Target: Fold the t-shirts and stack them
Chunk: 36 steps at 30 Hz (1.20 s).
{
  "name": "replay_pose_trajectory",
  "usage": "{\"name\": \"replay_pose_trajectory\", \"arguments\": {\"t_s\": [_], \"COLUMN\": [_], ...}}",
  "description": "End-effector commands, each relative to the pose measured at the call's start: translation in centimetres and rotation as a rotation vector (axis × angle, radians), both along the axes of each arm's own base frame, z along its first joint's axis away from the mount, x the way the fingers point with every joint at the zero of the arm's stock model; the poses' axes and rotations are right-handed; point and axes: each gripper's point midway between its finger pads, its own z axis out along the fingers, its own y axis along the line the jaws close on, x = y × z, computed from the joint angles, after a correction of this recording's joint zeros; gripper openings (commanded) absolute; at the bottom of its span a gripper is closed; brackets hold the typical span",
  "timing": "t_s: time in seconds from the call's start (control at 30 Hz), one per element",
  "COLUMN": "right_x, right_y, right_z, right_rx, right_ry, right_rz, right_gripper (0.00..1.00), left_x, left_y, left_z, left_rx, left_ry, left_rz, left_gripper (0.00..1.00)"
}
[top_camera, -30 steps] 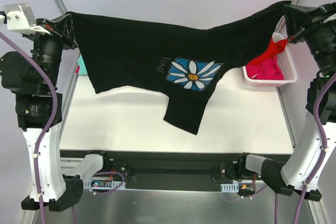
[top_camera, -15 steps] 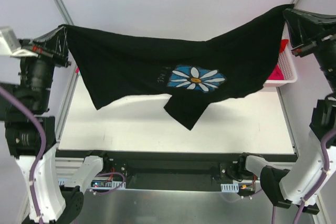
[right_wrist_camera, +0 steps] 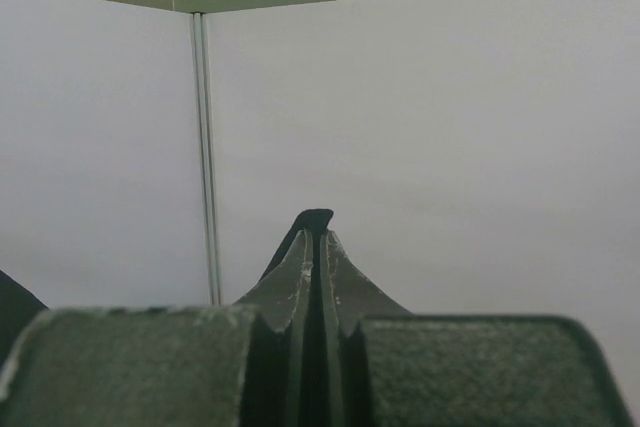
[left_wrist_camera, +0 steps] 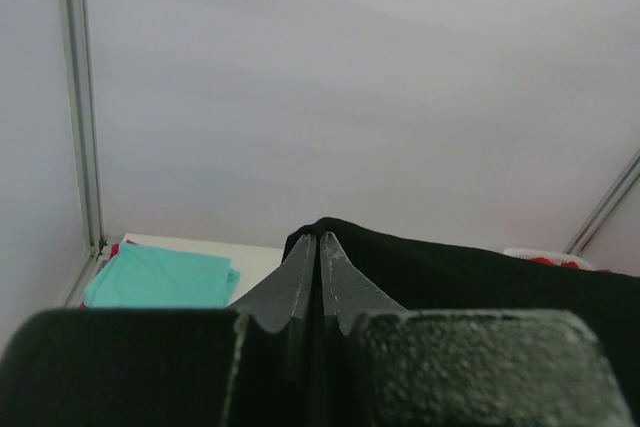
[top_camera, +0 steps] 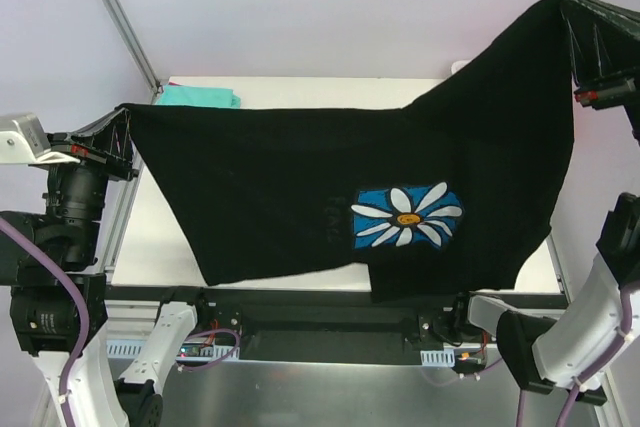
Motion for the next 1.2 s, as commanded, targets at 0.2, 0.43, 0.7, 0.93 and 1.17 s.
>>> {"name": "replay_pose_trajectory", "arguments": {"t_s": [0.2,0.43,0.7,0.93,1.17], "right_x": [5.7,15.1,21.8,19.4,16.5], "right_y": [-0.9,-2.6,-5.2,-4.8,-3.6], "right_z": [0.5,-1.1,0.3,1.9,0.9], "right_rx": [0.032,0.058,0.186,0.167,0.132], "right_ry": [0.025,0.097,0.031,-0.049,-0.002], "right_rz": [0.023,0.042,0.126,0.119,0.148], "right_gripper": [0.0,0.0,0.0,0.0,0.0], "left_x": [3.3,12.1,22.9,21.5,16.5], "left_y": [0.3,-0.2,-1.6,-2.2,-1.7], "left_z": [0.9,1.5,2.4,4.6,1.8], "left_rx": [-0.002,-0.003,-0.005,-0.028,-0.036], "left_ry": [0.013,0.047,0.101,0.031,0.055], "left_rz": [0.02,0.002,-0.064,-0.105,-0.082], "left_gripper": [0.0,0.0,0.0,0.0,0.0]}}
